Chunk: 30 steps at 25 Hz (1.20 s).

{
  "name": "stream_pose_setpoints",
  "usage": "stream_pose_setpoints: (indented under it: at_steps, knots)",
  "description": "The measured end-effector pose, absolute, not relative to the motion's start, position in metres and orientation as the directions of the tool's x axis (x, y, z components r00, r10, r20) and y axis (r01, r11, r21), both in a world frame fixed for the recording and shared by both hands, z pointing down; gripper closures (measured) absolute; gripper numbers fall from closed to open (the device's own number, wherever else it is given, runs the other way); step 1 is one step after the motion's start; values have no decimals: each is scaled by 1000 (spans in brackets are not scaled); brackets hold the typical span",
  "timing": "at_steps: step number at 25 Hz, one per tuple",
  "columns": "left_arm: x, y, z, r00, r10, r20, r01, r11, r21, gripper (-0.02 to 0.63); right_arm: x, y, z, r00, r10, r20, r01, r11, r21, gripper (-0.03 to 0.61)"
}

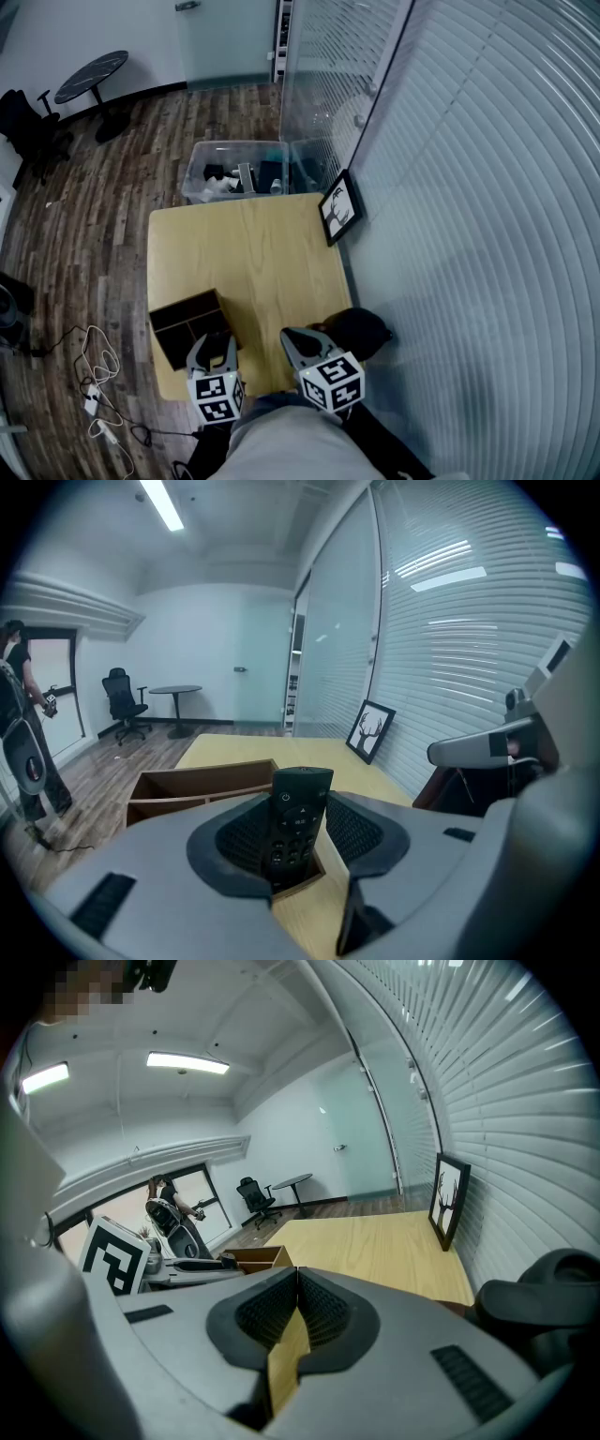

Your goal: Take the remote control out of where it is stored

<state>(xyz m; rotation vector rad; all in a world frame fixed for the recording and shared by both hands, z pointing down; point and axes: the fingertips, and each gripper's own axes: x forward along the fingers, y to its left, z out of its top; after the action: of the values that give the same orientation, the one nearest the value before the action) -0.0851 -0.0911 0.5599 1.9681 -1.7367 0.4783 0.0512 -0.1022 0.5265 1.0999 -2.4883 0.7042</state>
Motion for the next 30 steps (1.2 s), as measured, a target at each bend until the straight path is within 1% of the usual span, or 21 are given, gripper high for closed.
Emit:
stream_pose_setpoints:
  at_steps: [30]
  knots:
    - [-85,-83,534,157,-849,505,-985,-97,143,426,50,-91,527,-651,-589,479,-753,582,-308,574]
